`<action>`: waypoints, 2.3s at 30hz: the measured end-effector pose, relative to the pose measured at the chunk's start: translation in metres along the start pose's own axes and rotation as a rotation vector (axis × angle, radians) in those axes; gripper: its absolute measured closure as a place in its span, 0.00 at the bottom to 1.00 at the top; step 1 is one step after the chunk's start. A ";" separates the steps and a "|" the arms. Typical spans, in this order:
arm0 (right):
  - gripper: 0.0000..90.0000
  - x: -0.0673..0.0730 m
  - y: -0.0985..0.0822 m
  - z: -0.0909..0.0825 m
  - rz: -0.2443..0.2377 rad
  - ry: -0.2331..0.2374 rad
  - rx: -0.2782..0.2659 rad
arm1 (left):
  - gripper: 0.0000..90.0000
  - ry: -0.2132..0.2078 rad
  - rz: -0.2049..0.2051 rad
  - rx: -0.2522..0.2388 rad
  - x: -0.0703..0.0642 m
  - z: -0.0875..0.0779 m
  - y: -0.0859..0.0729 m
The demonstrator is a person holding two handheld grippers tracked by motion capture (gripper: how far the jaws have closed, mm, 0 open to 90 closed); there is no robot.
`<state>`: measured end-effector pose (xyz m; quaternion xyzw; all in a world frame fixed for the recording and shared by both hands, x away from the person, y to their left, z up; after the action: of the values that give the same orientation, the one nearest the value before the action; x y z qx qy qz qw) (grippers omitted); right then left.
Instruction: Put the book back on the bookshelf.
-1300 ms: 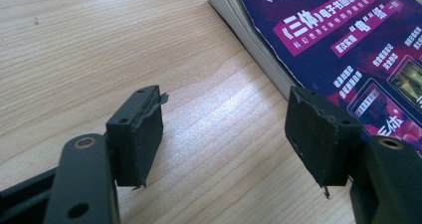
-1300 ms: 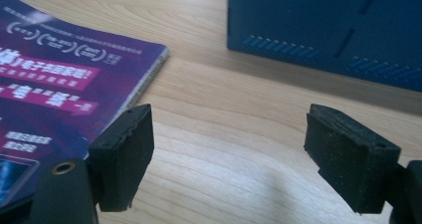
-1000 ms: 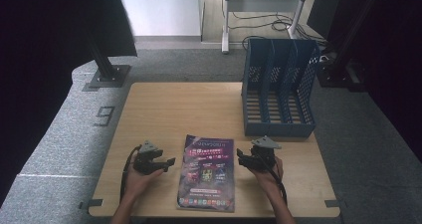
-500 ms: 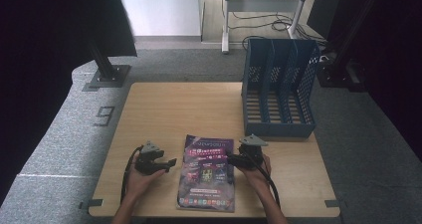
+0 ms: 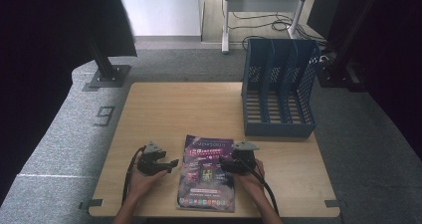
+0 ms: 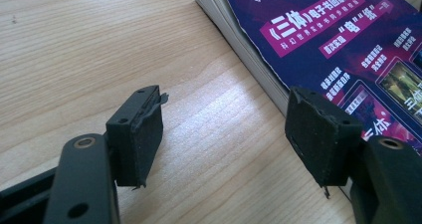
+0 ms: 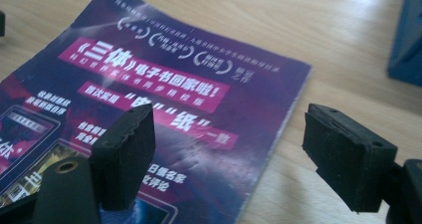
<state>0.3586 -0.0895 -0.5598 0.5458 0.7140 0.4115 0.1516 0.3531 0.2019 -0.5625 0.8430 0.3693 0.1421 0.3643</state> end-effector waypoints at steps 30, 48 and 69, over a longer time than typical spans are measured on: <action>0.21 0.005 -0.014 0.013 -0.008 0.005 0.049 | 0.35 -0.034 0.011 -0.007 -0.016 0.008 0.005; 0.21 0.005 -0.014 0.013 -0.007 0.004 0.044 | 0.35 -0.029 0.018 -0.043 -0.032 0.016 0.013; 0.21 0.005 -0.015 0.013 0.001 0.004 0.040 | 0.35 -0.060 0.042 -0.002 -0.047 0.030 0.014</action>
<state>0.3556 -0.0809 -0.5782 0.5481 0.7222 0.3983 0.1390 0.3432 0.1460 -0.5715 0.8540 0.3405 0.1246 0.3732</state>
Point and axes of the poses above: each handheld gripper's, and its own axes: z roughly forward along the jaws, y roughly out of its top, x roughly to its left, the point moved 4 cm from there along z, roughly forward along the jaws, and after that the axes turned 10 degrees about z, right-handed, at the moved point
